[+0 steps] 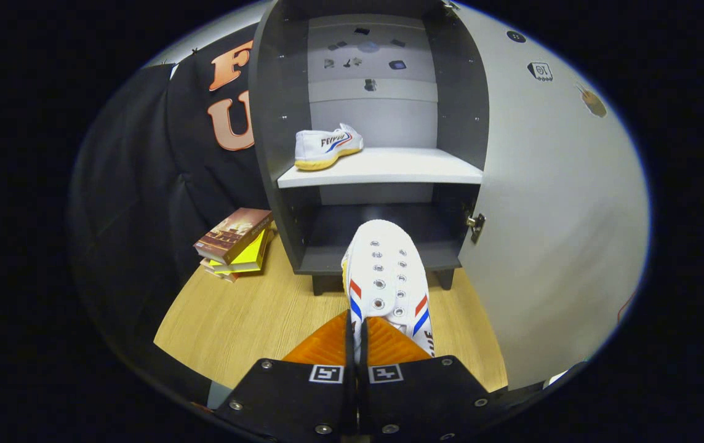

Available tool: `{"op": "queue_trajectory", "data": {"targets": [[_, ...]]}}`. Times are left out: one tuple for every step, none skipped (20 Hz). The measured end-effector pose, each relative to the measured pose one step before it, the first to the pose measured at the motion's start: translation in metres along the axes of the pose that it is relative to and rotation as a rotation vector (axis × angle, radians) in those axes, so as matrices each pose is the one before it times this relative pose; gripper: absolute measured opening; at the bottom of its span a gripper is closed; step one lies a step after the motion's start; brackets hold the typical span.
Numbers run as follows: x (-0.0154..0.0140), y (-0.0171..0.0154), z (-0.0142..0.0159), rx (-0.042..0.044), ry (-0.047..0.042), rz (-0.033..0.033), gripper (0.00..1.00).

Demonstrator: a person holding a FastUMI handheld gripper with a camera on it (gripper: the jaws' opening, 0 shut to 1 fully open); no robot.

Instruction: Open the shoe cabinet door, grab the shoes and put them into the shoe cabinet, then close the shoe cabinet door.

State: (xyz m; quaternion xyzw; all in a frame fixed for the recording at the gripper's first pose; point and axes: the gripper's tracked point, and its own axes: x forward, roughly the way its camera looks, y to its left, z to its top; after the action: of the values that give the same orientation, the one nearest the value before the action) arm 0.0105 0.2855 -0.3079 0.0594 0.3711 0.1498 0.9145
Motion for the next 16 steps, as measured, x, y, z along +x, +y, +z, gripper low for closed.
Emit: {"op": "queue_trajectory", "data": {"targets": [[-0.00018,-0.0036,0.01135,-0.00344,-0.0128,-0.00474,0.01],[0.00225,-0.00369,0.01059,-0.00229,-0.01193,-0.00611,0.01],[0.00288,-0.00308,0.01031,-0.00844,-0.00906,-0.00437,0.01],[0.00254,-0.00399,0.01103,-0.00899,-0.01197,-0.00809,0.01],[0.00351,-0.00189,0.01054,-0.01299,-0.00876,-0.00377,0.01],[0.00494,-0.00115,0.01038,-0.00945,-0.01083,-0.00712,0.01],[0.00459,-0.00161,0.0099,-0.00562,-0.00572,-0.00109,0.01],[0.00449,-0.00095,0.01151,-0.00161,-0.00962,-0.00485,0.0],[0.00538,-0.00089,0.00998,-0.00278,-0.00465,-0.00108,0.01],[0.00523,-0.00038,0.00925,-0.00178,-0.01165,-0.00529,0.0],[0.00731,-0.00058,0.00879,-0.00911,-0.00079,-0.0033,0.01],[0.00731,-0.00157,0.00851,-0.00652,-0.00416,-0.00664,0.01],[0.00787,-0.00056,0.00844,-0.00306,0.00143,-0.00343,0.01],[0.00793,-0.00098,0.00954,0.00293,-0.00072,-0.0054,0.0],[0.00838,-0.00044,0.00879,0.00084,0.00001,-0.00206,0.0],[0.00861,-0.00011,0.00804,0.00265,-0.00589,-0.00474,0.01]]}}
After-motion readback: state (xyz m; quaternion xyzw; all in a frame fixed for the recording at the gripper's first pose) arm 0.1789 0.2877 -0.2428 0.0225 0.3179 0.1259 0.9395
